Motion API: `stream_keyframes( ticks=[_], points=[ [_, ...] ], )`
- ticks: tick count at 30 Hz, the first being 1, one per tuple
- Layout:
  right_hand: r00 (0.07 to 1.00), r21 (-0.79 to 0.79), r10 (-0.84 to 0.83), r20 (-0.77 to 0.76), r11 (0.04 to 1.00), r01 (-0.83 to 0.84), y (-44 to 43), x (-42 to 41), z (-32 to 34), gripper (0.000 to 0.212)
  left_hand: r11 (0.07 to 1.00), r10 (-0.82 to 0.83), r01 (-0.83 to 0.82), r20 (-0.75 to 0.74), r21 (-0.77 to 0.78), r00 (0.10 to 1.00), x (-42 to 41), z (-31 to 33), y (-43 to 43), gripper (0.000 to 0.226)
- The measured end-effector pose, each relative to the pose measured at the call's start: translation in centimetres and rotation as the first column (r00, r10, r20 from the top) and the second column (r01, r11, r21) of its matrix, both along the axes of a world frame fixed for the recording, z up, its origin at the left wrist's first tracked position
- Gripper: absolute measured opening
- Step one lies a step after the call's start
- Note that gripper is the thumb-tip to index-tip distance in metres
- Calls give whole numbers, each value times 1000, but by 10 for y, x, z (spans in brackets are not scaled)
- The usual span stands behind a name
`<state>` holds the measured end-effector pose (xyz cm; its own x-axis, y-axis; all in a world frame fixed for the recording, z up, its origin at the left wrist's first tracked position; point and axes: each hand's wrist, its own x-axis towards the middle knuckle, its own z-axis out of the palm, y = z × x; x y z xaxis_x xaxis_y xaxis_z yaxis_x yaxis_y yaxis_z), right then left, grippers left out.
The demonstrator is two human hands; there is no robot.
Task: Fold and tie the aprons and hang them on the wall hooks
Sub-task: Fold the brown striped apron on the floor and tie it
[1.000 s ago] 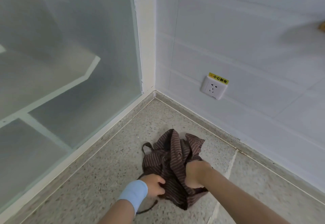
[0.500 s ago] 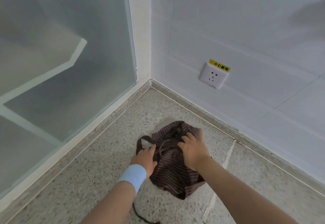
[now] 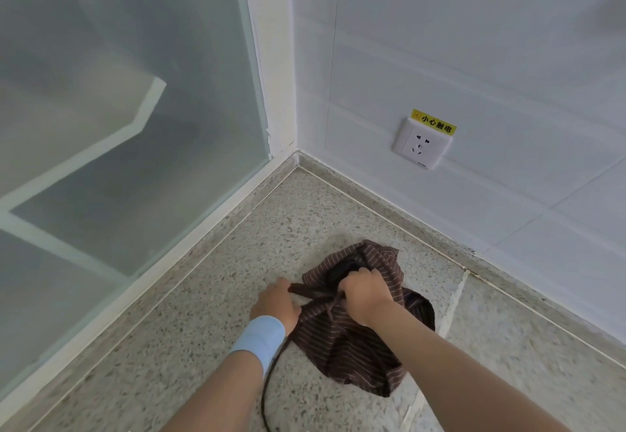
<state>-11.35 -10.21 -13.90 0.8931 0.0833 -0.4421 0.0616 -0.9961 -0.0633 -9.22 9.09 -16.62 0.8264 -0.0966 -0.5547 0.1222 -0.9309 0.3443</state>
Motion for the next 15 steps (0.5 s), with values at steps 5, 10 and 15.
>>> stream_keyframes(
  ticks=[5,10,15],
  points=[
    [954,498,-298,-22,825,268,-7,-12,35,6,874,372,-451,-349,-181,860,-9,16,-1,83],
    [880,608,-468,79,723,330,-13,-34,78,14,620,318,-572,-495,-537,809,-22,65,-11,34],
    [872,439,-488,41,792,424,-22,-57,128,50,618,142,-404,-409,-675,901,-23,143,-17,22]
  ],
)
